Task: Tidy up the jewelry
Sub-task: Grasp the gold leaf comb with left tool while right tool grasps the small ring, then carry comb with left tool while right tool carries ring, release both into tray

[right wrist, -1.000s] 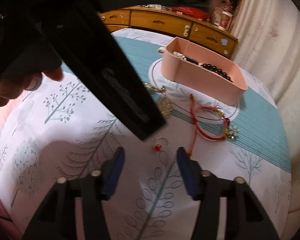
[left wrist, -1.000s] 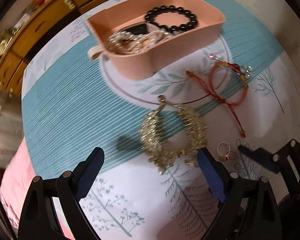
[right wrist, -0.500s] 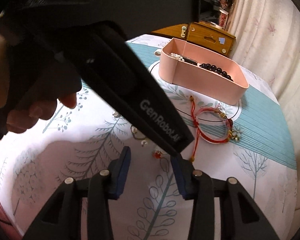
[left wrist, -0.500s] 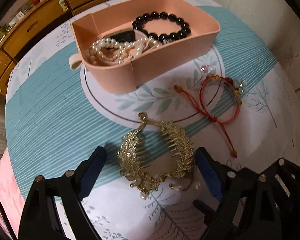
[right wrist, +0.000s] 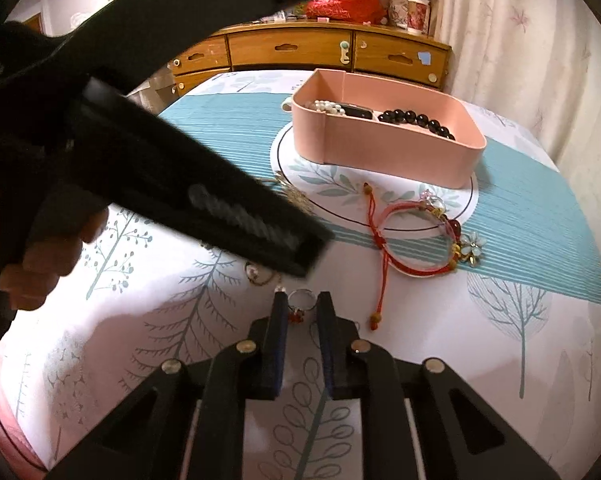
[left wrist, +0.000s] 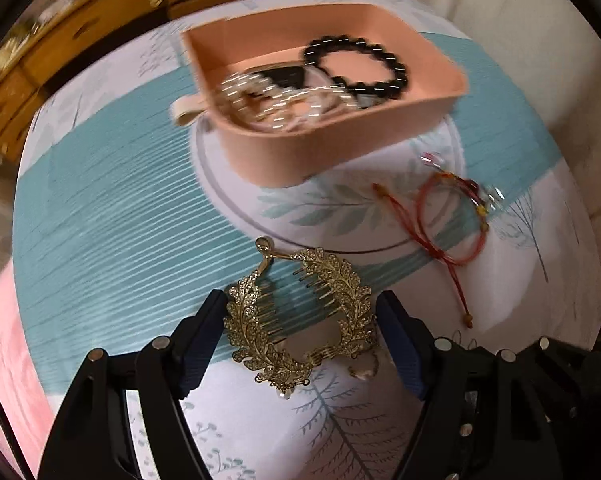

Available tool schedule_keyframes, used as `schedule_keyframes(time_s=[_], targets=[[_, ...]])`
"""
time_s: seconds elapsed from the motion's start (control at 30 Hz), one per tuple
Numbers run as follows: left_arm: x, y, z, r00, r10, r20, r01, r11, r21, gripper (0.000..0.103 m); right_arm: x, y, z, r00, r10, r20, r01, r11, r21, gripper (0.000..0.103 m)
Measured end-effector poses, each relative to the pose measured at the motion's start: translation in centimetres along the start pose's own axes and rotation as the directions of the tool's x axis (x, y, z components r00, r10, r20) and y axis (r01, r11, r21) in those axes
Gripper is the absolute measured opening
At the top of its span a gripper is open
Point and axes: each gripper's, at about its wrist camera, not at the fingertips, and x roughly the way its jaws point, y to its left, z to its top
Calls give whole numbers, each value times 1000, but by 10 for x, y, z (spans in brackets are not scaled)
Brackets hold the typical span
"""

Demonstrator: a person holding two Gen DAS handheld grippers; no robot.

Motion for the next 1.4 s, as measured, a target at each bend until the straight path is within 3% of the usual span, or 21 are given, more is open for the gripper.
schedule_keyframes(time_s=[0.2, 0.43, 0.83, 1.03, 1.3, 1.4], targets=[[-16, 31, 13, 996, -57, -70, 41, 978, -203, 74, -1, -28, 6, 999, 45, -20, -42, 989, 138, 14], [-52, 48, 42, 996, -22, -82, 1, 968, -250, 74, -9, -64, 31, 998, 67, 8, -67, 968, 240, 14], [-104, 47, 79, 999, 31, -11, -33, 959, -281, 75, -33, -110, 103, 988, 68, 141, -100, 965, 240, 14], [-110, 39, 103, 998, -3, 67, 23, 956, -293, 75, -32, -128, 130, 979, 80, 185, -126, 959, 253, 14], [-105, 26, 127, 989, -37, 141, 80, 947, -312, 75, -16, -151, 134, 975, 128, 182, -185, 921, 342, 15], [-96, 28, 129, 993, -43, 107, 77, 937, -342, 91, -9, -156, 135, 977, 164, 133, -200, 919, 340, 15]])
